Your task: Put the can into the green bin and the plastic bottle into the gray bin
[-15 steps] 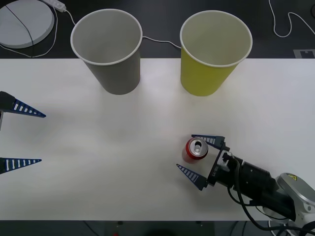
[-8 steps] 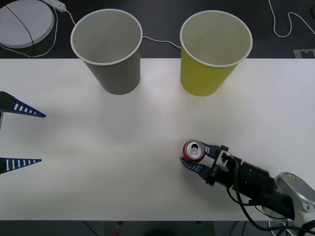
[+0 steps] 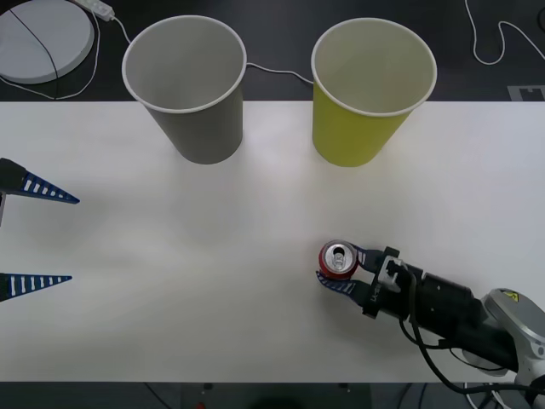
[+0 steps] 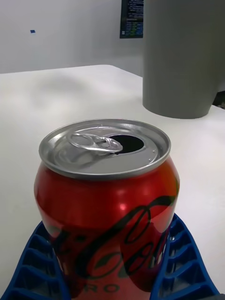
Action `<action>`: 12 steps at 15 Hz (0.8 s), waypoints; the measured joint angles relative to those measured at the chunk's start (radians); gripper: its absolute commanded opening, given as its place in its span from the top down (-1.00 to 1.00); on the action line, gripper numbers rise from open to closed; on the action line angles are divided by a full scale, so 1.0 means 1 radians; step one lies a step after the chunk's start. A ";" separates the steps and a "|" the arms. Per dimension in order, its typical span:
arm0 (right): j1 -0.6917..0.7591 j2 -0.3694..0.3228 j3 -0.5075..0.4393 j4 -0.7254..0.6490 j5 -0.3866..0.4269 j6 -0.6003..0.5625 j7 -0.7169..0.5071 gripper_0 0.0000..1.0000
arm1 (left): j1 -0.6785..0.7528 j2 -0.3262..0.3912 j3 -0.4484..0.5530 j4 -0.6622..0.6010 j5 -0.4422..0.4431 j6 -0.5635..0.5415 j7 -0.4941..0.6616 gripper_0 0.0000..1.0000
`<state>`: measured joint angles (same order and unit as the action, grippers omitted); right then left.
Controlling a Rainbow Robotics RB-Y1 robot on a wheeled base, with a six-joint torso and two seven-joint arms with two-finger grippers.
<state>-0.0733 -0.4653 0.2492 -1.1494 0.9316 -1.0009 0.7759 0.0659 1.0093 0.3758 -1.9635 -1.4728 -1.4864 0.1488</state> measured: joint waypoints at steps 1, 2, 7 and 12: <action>0.009 -0.025 0.013 -0.034 0.005 0.005 -0.041 1.00 | 0.000 0.000 0.000 0.000 0.000 0.000 0.000 -1.00; 0.028 -0.051 0.020 -0.094 0.022 0.021 -0.089 1.00 | 0.000 0.000 0.000 0.000 0.000 0.000 0.000 -1.00; 0.208 -0.222 0.008 -0.551 0.235 0.242 -0.506 1.00 | 0.000 0.000 0.000 0.000 0.000 0.000 0.000 -1.00; 0.276 -0.380 -0.075 -0.834 0.514 0.269 -1.012 1.00 | 0.000 0.000 0.000 0.000 0.000 0.000 0.000 -1.00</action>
<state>0.2025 -0.8451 0.1739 -1.9832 1.4460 -0.7317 -0.2362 0.0660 1.0094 0.3758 -1.9635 -1.4727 -1.4864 0.1488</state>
